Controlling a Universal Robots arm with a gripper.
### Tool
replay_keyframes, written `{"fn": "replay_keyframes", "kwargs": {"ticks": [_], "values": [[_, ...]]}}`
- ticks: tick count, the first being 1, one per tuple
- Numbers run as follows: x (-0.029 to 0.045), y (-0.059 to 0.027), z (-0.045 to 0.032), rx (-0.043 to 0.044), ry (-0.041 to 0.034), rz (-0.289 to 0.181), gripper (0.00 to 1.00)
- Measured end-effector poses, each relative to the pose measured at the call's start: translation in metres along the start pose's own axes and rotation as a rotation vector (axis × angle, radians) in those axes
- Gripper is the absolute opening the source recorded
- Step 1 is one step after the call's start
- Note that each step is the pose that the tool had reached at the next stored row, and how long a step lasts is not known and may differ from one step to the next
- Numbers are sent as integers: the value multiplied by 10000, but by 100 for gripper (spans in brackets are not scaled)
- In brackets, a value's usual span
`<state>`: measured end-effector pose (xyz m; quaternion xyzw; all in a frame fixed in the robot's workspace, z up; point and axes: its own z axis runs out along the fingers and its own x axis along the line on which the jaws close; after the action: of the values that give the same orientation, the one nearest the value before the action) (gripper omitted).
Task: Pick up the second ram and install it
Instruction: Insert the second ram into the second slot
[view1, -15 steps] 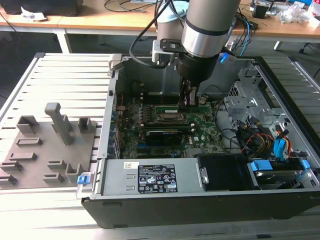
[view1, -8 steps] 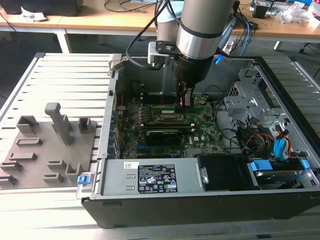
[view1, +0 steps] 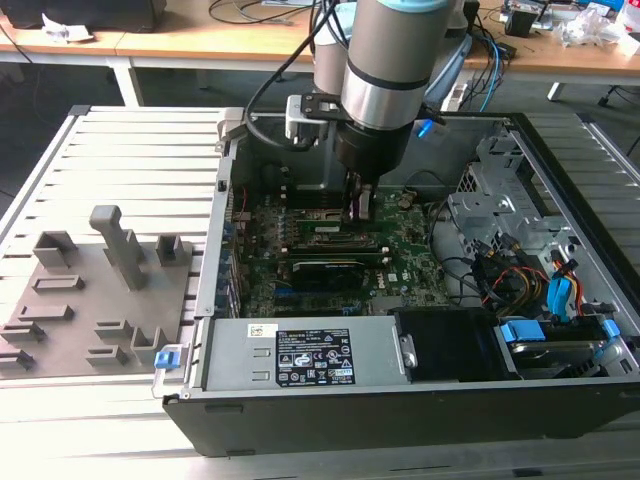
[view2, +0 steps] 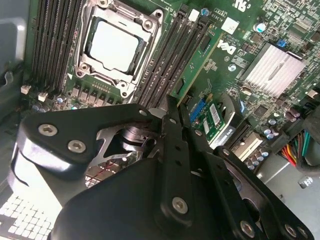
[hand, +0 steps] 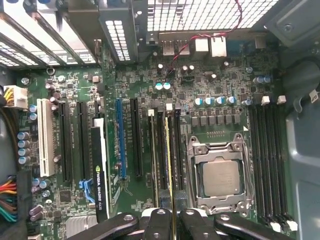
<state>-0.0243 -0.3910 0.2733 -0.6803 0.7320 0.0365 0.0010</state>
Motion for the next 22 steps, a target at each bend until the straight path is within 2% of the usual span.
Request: {"fn": "replay_keyframes", "kwargs": {"ticks": [13, 16, 22], "values": [[-35, 55, 120, 0, 0, 0, 13], [-32, 66, 171, -2, 2, -28, 13], [-37, 72, 325, -2, 2, -30, 13]]}}
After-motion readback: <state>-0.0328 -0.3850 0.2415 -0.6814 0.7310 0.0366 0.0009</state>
